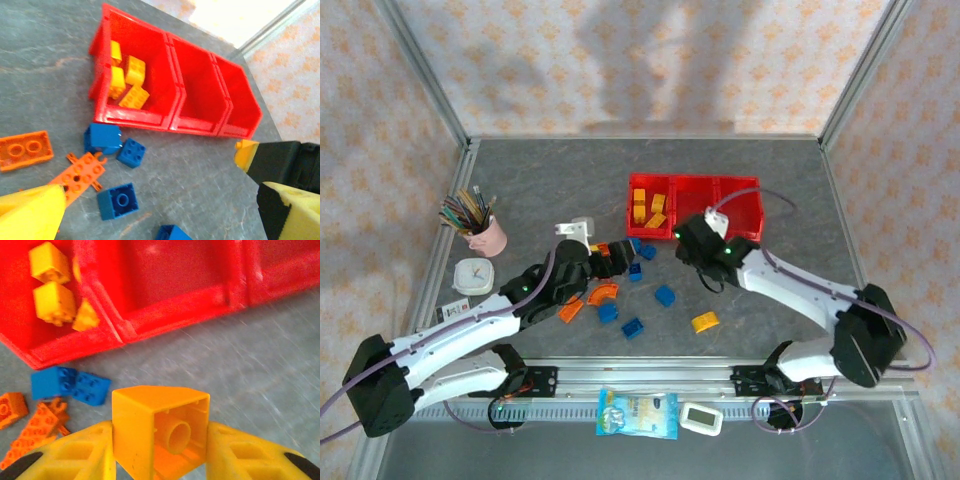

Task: Sort the legos into containers by color
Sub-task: Place the lego in the container.

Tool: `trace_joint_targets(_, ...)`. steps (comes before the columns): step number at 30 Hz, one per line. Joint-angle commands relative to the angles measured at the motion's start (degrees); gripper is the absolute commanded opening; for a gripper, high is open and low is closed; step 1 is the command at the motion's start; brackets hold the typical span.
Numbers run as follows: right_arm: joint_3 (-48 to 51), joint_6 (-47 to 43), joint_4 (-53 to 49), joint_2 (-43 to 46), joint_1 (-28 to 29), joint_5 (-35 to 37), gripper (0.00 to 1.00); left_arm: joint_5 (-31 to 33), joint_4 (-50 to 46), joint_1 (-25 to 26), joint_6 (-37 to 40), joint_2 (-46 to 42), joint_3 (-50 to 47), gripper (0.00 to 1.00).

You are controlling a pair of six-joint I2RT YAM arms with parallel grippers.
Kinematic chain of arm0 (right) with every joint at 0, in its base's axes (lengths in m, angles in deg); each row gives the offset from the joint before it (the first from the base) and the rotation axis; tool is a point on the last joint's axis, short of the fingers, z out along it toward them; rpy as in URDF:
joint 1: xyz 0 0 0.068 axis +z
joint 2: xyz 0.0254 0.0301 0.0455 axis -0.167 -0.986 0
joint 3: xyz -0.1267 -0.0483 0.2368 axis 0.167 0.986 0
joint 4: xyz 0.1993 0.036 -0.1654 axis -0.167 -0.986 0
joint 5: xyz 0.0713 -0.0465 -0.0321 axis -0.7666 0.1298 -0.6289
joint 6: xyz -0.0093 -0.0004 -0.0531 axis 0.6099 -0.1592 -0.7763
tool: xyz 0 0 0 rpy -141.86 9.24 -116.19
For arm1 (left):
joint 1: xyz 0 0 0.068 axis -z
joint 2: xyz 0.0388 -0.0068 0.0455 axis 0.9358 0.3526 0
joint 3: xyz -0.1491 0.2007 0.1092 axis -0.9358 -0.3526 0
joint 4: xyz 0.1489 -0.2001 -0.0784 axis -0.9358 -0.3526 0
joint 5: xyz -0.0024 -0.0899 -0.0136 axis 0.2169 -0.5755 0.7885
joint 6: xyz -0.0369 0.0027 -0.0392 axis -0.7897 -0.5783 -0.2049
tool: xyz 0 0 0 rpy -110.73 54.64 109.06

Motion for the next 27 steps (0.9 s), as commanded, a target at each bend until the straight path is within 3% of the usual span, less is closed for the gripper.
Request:
trace_joint_targets(1,-7.2,-8.2,4.0,-6.2,-0.9,1.7,0.43,2.1,-3.2,-2.1,1.8,-2.1,0.8,0.99)
trace_joint_targets(10,-26.8,-15.9,6.0,-27.0,-5.8,-1.7,0.43,2.5,-3.4,-5.7,1.6,-3.3,-0.5,0.99)
trace_joint_targets(16,-36.9,-19.1,4.1,-36.1,-7.2,-3.4,0.51,2.1,-3.0,-5.9,1.5,-2.8,-0.7,0.99)
trace_joint_targets(23,-37.4,-20.0,3.0,-33.9,-7.1,-3.2,0.65,1.6,-2.9,-6.0,1.7,-2.8,-0.4,0.99)
trace_joint_targets(27,-31.9,-20.3,3.3,-28.1,-6.9,-4.0,0.67,0.1,-2.7,-6.0,1.9,-2.7,0.0,0.99)
